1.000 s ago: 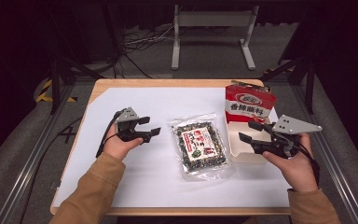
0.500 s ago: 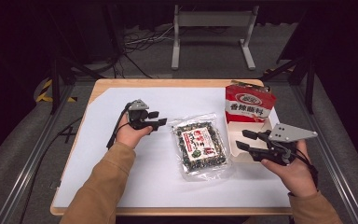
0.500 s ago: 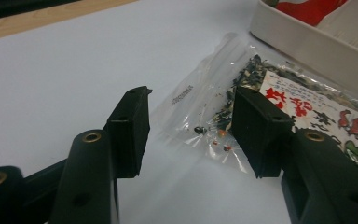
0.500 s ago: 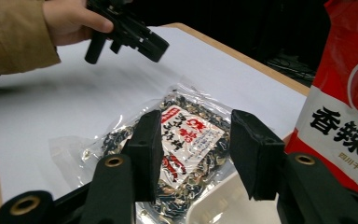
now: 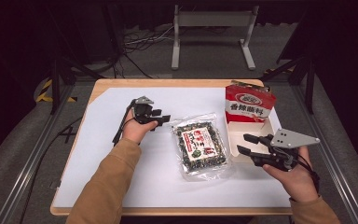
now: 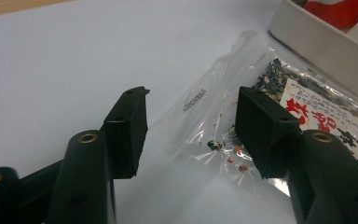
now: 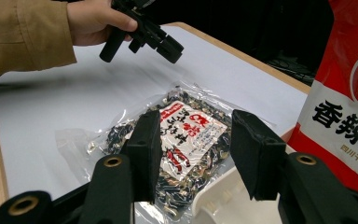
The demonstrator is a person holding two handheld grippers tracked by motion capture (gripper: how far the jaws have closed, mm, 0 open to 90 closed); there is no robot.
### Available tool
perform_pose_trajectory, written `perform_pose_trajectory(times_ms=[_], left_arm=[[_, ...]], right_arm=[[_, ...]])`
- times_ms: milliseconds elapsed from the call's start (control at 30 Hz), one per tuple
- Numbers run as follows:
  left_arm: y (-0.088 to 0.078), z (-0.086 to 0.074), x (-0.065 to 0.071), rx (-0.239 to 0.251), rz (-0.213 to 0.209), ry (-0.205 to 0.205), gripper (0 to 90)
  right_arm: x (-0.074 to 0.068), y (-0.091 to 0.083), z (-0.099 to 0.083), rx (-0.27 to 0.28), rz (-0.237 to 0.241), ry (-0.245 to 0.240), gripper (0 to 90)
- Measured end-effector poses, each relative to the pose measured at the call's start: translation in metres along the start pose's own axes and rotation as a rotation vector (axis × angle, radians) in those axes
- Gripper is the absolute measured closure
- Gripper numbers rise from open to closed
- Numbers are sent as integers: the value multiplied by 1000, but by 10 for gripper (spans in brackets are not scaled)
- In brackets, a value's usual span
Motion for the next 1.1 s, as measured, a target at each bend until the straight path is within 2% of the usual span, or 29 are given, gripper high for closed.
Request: perform_pose_trajectory(times_ms=[67,233,467,667,833,1033,1100], left_arm=[[6,3,1,-9,10,7,440],[22,3,-1,-33,-10,11,433],[37,-4,-8,-59,-65,-40,463],[43,-7,-11,-85,-94,-66,507],[46,-10,-8,-105,-151,-81,576],[47,-11,-7,-113,-158,-101,634],[47,-12,-8,-116,-144,-94,648]], right_arm=[[-1,-2,-2,-4,-3,6,537],[-2,-9,-7,-6,-17,13,532],[-2,-15,-13,-12,-30,24,511],[-2,-14,-15,-13,-31,25,496],[-1,-14,-17,-21,-41,19,487],[-2,-12,-17,-20,-38,23,475],[-2,-11,-18,-24,-37,21,473]])
Point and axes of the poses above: each handheld gripper's, and its own axes: y roughly forward along the jaws, z roughly out of its top, x roughly to its right, the point moved 5 cm from there along y, roughly forward along the jaws, and after that the axes turned 4 degrees about -y, right-handed, at the moved point
